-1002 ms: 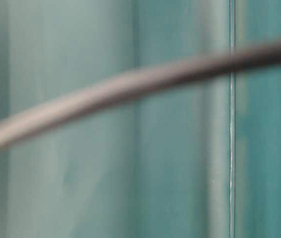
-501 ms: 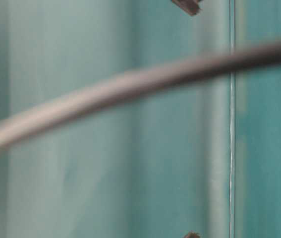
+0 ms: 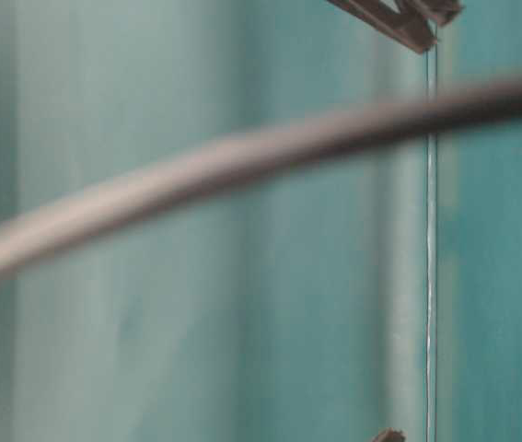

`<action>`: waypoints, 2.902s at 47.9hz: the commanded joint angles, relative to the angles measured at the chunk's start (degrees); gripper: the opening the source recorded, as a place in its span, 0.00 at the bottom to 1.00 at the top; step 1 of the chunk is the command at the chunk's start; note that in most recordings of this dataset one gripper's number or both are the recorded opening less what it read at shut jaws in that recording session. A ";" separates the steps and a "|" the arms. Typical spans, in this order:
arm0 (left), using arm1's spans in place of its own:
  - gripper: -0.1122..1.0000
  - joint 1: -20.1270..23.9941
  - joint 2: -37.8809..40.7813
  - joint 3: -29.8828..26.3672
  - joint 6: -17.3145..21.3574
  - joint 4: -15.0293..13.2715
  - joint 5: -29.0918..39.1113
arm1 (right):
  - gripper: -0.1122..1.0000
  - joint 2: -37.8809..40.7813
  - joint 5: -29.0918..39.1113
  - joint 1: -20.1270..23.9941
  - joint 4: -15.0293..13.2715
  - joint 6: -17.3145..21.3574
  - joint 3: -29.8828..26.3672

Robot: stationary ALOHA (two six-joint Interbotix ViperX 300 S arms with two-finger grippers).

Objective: Insert the wire through the hole in the metal fitting marked with a red label.
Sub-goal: 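Lower the open right gripper over the white wire's free end, then close the right gripper on the white wire near its tip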

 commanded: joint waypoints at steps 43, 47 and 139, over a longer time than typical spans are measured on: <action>0.73 -0.18 1.05 -0.70 -0.35 -0.18 -1.23 | 0.77 14.41 1.93 2.29 -0.09 1.76 -7.91; 0.73 -0.18 1.05 -0.62 -0.35 -0.09 -1.23 | 0.77 14.85 1.93 2.29 -0.09 2.29 -7.91; 0.73 -0.18 0.97 -0.26 -0.35 -0.09 -1.14 | 0.39 18.28 0.88 2.29 -0.09 2.81 -8.35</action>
